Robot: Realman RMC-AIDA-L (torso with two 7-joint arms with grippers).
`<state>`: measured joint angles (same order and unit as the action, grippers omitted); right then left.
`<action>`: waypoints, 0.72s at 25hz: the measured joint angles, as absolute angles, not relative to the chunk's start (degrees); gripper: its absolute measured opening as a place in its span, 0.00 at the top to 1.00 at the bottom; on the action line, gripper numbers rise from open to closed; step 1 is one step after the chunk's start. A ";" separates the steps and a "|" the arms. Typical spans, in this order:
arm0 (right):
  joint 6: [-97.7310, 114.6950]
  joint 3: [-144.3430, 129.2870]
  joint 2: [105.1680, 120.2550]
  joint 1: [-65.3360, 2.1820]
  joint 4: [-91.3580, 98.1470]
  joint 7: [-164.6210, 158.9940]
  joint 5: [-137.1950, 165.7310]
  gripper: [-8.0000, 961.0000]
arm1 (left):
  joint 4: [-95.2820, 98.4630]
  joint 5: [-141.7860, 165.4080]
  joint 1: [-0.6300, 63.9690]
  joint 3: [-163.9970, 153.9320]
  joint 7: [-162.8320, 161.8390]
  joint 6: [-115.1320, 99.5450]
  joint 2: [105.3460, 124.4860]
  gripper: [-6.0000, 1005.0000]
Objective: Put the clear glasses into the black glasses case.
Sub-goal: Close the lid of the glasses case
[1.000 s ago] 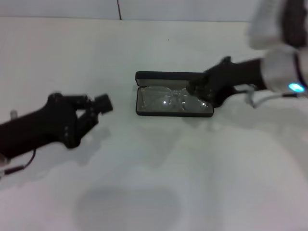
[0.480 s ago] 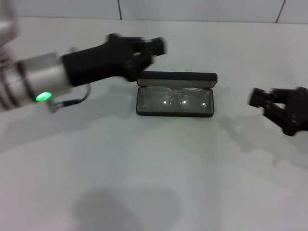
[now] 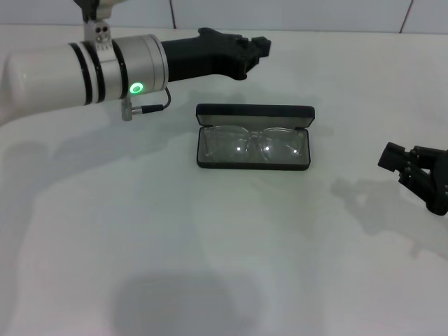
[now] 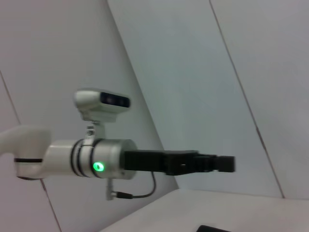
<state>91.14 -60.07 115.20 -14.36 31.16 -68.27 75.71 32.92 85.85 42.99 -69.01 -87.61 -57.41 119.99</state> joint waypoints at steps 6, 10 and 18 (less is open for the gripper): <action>91.45 -60.11 115.39 -15.21 29.08 -67.98 75.57 0.89 | 31.73 85.82 42.91 -76.49 -91.64 -49.98 120.22 0.95; 91.46 -60.11 115.40 -15.80 28.95 -67.91 75.56 0.89 | 30.33 84.99 42.50 -79.52 -92.00 -47.68 120.48 0.95; 91.06 -60.18 115.32 -17.07 28.89 -67.90 75.60 0.88 | 27.88 80.69 40.10 -82.41 -90.92 -45.87 120.61 0.95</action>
